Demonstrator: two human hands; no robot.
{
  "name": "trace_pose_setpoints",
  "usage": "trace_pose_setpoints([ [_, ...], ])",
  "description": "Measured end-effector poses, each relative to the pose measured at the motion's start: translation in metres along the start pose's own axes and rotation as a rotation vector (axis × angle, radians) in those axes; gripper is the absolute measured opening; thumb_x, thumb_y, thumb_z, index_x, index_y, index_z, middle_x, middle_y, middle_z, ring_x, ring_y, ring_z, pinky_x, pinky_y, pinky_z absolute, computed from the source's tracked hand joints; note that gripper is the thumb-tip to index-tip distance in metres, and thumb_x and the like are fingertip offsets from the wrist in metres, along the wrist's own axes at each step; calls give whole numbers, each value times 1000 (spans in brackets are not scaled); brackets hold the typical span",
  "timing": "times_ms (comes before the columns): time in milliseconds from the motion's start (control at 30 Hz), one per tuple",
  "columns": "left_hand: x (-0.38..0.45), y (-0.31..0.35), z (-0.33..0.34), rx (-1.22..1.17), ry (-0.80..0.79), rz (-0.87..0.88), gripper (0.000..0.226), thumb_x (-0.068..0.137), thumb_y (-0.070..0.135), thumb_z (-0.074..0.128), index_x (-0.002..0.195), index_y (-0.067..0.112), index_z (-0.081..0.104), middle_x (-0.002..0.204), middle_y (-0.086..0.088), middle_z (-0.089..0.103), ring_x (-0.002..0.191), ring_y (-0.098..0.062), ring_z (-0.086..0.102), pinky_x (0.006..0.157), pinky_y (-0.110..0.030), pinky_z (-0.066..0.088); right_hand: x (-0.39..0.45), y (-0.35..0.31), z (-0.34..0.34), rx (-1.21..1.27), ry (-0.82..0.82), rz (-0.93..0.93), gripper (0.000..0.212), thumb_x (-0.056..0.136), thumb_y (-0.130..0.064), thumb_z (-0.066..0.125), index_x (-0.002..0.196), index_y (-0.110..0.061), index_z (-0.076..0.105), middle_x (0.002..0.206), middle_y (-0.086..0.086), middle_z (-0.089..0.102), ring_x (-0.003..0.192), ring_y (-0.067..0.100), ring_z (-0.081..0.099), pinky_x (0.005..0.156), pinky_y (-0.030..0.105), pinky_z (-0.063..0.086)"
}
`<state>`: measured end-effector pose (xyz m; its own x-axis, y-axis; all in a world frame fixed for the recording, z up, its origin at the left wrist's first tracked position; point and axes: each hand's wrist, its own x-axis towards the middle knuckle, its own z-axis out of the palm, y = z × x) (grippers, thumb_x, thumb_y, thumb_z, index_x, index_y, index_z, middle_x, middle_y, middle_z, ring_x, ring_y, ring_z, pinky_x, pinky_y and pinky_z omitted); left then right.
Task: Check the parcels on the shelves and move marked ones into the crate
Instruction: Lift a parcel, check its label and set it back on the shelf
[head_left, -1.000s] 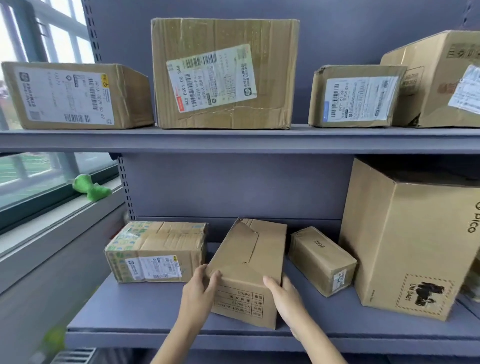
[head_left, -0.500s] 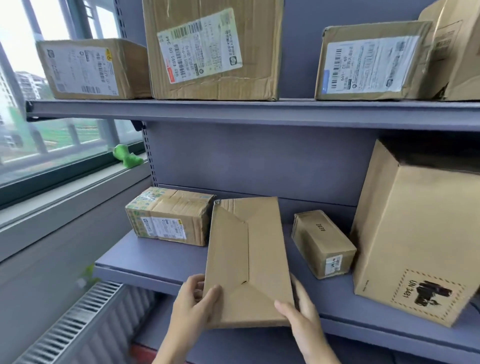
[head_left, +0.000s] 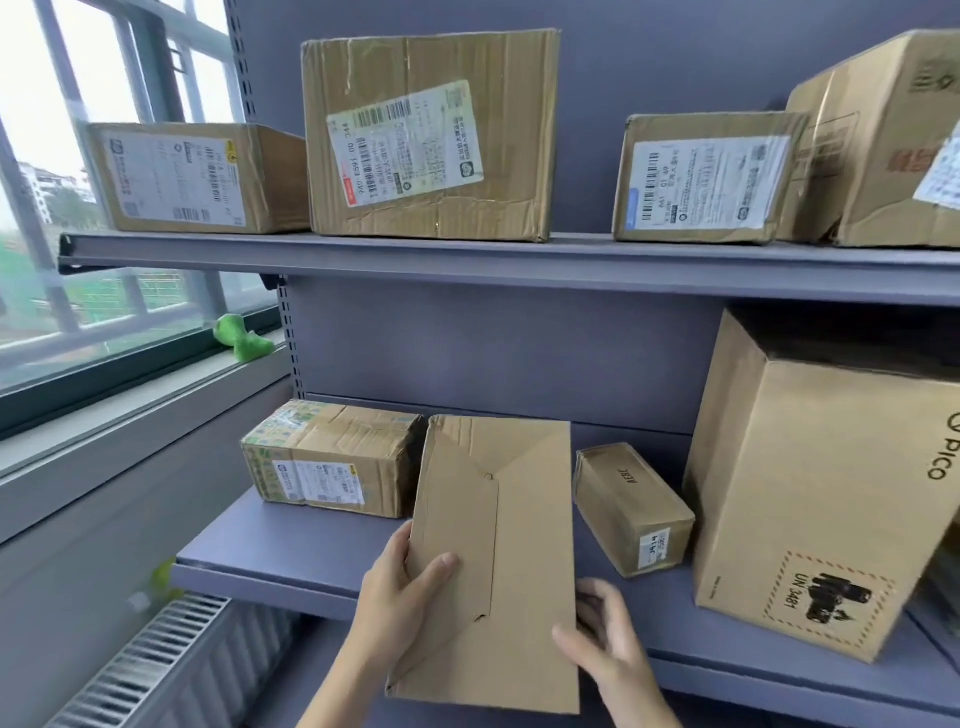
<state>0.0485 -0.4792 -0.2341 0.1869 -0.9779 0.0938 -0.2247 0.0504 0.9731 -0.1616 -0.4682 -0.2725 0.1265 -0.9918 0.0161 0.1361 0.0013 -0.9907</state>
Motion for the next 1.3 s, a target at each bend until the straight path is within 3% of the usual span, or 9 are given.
trace_pose_setpoints([
  [133,10,9,6,-49,13,83,34,81,31,70,110,39,54,102,18,68,93,4,61,73,-15,46,16,-23,-1,38,122,-99,106,18,-65,84,106,-16,50,109,9,60,104,20,57,85,31,46],
  [233,19,10,5,-114,15,98,57,62,54,68,116,35,57,103,16,70,98,-5,64,85,-33,51,26,-43,2,66,133,-151,108,19,-68,82,114,-27,49,116,-2,59,106,6,56,81,24,45],
  [467,37,9,1,-66,3,88,38,80,38,64,116,34,54,114,7,67,103,-10,62,92,-39,49,39,-63,4,117,46,-107,102,46,-47,82,132,-32,29,128,-7,50,93,-9,51,67,10,47],
  [600,43,23,4,94,-24,176,63,90,17,60,143,23,27,137,15,40,124,-4,38,106,-26,31,46,-57,18,88,154,-167,96,25,-44,85,113,-34,47,113,-8,60,88,-6,64,67,10,50],
  [767,38,37,19,189,-154,221,96,79,65,48,150,16,4,156,10,1,143,-5,-8,119,-32,2,49,-58,37,90,256,-239,110,42,-48,89,137,-22,39,125,-5,59,114,13,56,100,39,43],
  [933,32,49,16,-148,-257,196,55,76,64,56,125,41,48,122,17,62,113,-1,57,95,-25,47,47,-61,40,184,196,-248,70,80,-11,68,141,-12,35,139,1,49,128,15,45,110,39,34],
  [1033,29,43,12,-187,-266,163,51,74,47,67,121,34,54,110,15,69,103,-5,64,90,-32,51,45,-61,37,201,213,-252,57,87,11,50,139,-10,38,135,1,51,126,16,47,110,41,34],
  [1167,23,41,10,-299,-141,102,27,87,8,62,111,19,60,101,2,73,90,-13,69,78,-29,55,36,-63,44,222,174,-252,57,87,15,45,135,-16,41,123,-7,57,122,11,51,107,35,38],
  [1300,18,43,-2,-498,-134,25,22,88,-2,54,107,7,61,95,-9,74,79,-20,71,64,-29,56,27,-69,44,205,110,-264,49,86,11,49,119,-25,51,118,-8,62,112,3,58,95,19,47],
])
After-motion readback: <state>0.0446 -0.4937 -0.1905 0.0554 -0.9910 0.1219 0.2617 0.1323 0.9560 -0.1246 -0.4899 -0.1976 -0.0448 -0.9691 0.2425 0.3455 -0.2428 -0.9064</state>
